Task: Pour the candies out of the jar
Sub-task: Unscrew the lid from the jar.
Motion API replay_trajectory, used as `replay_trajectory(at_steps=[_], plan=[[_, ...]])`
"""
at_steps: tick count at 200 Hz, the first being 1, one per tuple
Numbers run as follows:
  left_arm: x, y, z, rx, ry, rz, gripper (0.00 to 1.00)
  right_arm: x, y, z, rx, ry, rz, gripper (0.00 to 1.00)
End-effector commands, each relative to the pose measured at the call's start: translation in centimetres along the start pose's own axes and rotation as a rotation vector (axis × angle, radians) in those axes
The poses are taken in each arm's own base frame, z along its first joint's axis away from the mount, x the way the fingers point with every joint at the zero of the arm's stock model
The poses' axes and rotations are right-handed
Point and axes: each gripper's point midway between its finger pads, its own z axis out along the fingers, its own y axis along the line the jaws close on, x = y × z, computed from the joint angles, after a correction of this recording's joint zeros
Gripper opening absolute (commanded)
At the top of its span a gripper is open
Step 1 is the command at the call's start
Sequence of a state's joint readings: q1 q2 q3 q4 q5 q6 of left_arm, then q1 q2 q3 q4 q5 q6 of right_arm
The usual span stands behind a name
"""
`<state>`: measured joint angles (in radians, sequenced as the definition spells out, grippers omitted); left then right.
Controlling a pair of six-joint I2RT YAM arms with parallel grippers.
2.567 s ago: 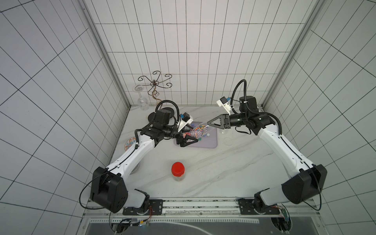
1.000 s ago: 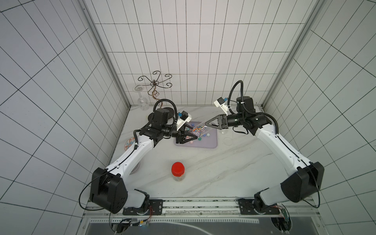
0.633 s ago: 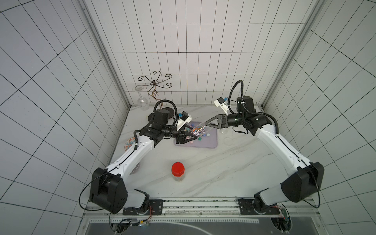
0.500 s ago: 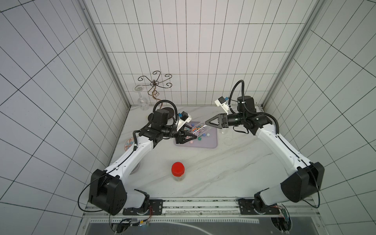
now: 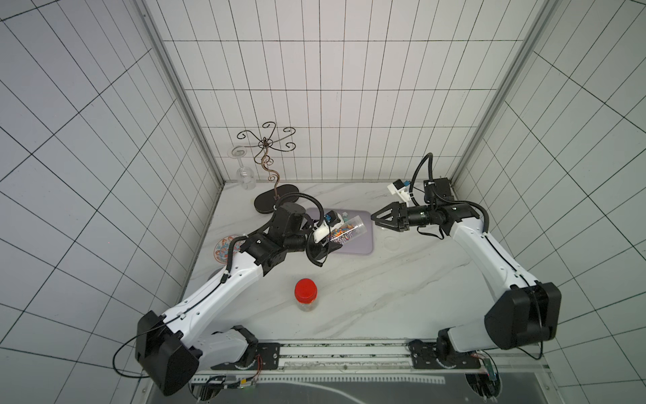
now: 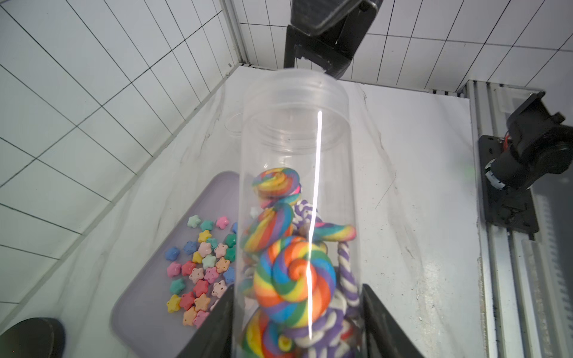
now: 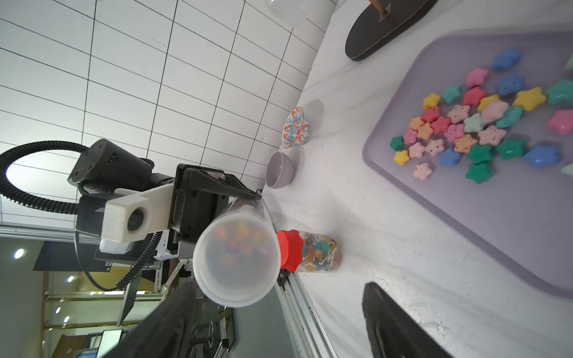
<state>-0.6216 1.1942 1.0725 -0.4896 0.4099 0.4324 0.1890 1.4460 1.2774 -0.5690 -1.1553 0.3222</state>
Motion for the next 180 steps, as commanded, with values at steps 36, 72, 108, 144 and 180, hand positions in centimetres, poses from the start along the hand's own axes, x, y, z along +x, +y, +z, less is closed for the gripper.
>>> replay_trajectory(at_steps=[36,72,108,144,180], plan=[[0.0,1.8,-0.7,-0.209,0.033,0.142,0.29,2.6,1.7,0.3,-0.104,0.056,0.036,0.85],[0.4,1.4,-0.4,-0.21,0.049,0.155,0.29,3.0,1.8,1.6,-0.119,0.096,0.031,0.82],[0.0,1.0,-0.5,-0.196,0.026,0.152,0.29,3.1,1.6,3.0,-0.121,0.136,0.029,0.79],[0.1,0.7,-0.5,-0.184,0.021,0.148,0.29,3.0,1.6,4.3,-0.125,0.172,0.017,0.77],[0.1,0.6,-0.4,-0.173,0.018,0.143,0.29,2.2,2.4,5.0,-0.144,0.184,-0.023,0.75]])
